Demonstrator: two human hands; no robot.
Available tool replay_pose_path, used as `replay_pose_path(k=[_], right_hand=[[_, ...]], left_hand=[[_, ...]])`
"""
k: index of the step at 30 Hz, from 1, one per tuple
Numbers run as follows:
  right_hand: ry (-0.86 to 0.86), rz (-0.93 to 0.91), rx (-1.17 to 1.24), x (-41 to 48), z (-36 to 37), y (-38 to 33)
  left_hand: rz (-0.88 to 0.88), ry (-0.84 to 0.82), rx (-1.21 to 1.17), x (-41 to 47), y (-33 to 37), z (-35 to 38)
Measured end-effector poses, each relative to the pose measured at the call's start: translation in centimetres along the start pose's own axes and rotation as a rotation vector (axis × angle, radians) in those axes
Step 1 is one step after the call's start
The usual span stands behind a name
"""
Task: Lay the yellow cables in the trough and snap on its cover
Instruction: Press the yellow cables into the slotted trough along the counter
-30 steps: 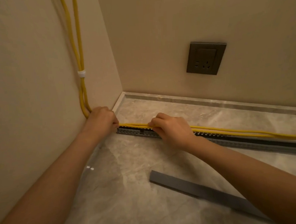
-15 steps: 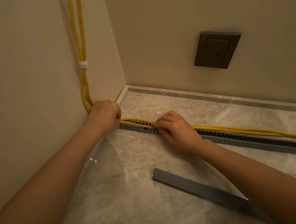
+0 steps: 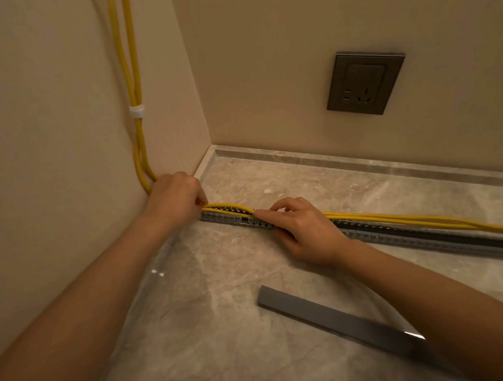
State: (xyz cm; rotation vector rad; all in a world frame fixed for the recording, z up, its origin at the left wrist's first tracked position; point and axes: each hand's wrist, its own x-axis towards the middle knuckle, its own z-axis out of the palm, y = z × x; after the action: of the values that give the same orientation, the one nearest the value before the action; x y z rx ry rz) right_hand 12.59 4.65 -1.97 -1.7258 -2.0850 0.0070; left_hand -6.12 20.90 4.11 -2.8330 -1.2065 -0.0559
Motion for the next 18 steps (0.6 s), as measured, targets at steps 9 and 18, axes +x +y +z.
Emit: replay_pose_path(k=[9, 18], right_hand=[[-0.098, -0.058, -0.226, -0.8, 0.4, 0.4], [-0.137, 0.066, -0.233, -0.8, 0.9, 0.0]], left_hand=[[0.253, -0.087, -0.096, 0.2, -1.7, -0.2], [0.342, -0.054, -0.077, 0.1, -2.2, 0.2]])
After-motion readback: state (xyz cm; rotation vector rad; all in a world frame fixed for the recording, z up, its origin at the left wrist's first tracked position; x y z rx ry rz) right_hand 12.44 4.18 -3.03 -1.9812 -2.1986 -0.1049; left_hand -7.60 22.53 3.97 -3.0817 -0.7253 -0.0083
